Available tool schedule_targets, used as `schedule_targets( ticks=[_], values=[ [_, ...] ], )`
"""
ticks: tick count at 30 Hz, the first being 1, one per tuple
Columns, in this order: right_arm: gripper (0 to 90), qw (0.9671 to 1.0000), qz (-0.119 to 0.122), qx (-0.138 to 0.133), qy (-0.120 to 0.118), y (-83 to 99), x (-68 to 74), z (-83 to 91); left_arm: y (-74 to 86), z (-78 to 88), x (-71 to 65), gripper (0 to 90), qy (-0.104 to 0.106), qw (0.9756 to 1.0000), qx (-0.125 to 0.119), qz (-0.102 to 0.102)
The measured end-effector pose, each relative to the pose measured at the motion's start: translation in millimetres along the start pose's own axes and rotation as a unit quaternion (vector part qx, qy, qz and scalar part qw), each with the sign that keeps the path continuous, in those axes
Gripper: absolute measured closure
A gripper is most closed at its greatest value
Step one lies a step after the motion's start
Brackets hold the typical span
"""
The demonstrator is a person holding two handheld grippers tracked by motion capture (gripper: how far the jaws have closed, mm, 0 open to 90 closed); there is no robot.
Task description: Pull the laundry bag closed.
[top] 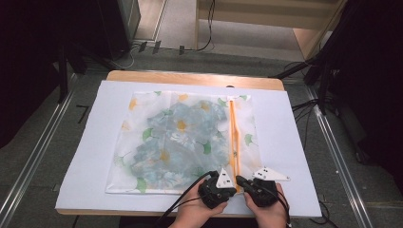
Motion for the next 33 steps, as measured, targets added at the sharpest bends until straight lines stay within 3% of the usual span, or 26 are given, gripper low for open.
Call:
schedule_targets(
  ticks=[6,13,26,33],
  values=[
    [90.0,0.9998,-0.017,-0.009,-0.005,-14.3,-10.7,-2.1,0.3,0.0,0.9,90.0,0.003,1.0000,-0.002,0.006],
    [90.0,0.9998,-0.010,-0.015,-0.002,-30.9,-20.2,-6.1,0.3,0.2,1.8,90.0,0.006,1.0000,-0.001,0.005],
    [90.0,0.9998,-0.007,-0.015,0.009,-68.7,-38.9,-34.9,0.6,0.3,2.2,90.0,0.007,1.0000,-0.002,0.006],
    [90.0,0.9998,-0.005,-0.013,0.013,-80.0,-46.6,-48.5,0.7,0.4,2.1,90.0,0.007,1.0000,-0.002,0.006]
  ],
)
Point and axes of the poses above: each handheld gripper's, and its own axes: z roughly backward along the jaws, y roughly out of its underside, x roughly to its left, the point moved 2 cm from there along -z, roughly forward along the jaws, and after that the axes turned 8 degrees about -z, right-handed, at the moved point
